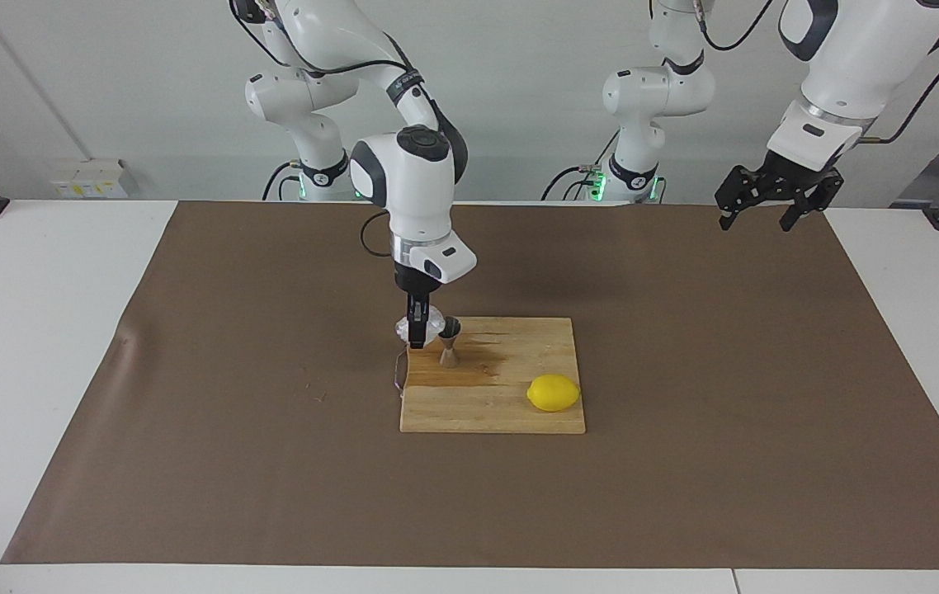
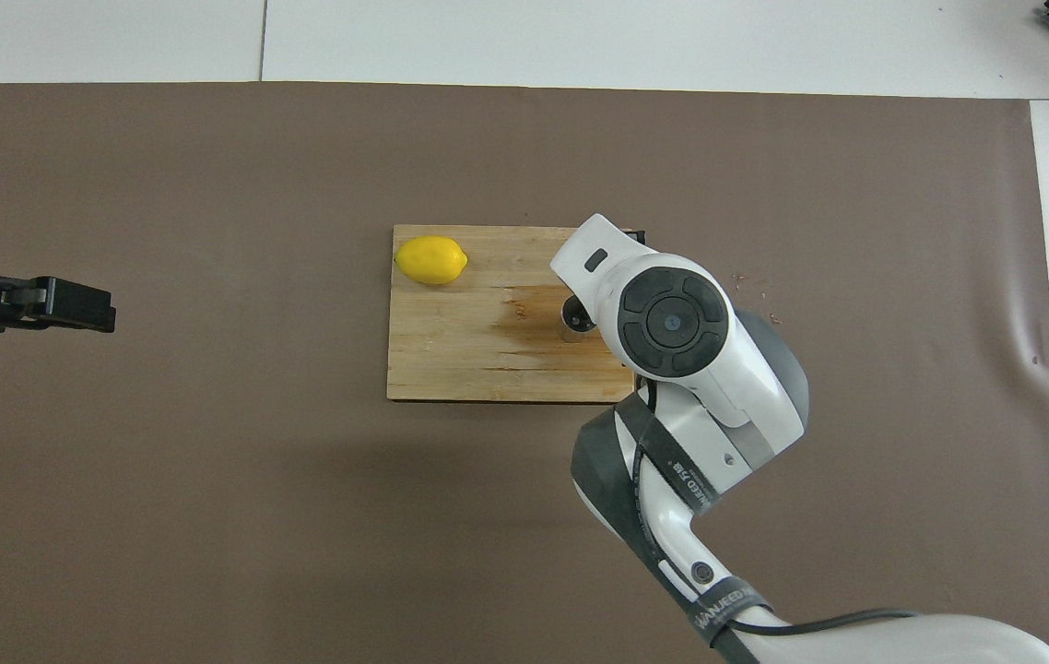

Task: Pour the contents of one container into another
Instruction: 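Tilt the white cup over the metal cup with the right gripper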

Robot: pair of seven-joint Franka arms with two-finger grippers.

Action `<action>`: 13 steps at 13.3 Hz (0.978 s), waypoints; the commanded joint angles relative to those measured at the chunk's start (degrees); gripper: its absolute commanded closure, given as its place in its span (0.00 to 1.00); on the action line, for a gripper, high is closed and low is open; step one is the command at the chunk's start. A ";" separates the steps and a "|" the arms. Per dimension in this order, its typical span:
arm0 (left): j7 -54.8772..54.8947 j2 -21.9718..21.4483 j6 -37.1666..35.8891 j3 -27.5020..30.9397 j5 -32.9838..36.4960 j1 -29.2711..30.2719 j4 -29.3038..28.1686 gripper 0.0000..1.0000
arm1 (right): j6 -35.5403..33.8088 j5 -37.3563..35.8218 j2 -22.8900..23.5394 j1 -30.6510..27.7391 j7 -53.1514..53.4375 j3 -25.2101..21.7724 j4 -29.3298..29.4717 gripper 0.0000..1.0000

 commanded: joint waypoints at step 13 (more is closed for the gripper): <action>0.77 -1.30 -0.51 -0.22 0.84 0.41 -1.03 0.00 | -0.96 -3.51 -1.75 0.88 3.32 0.05 -0.91 0.71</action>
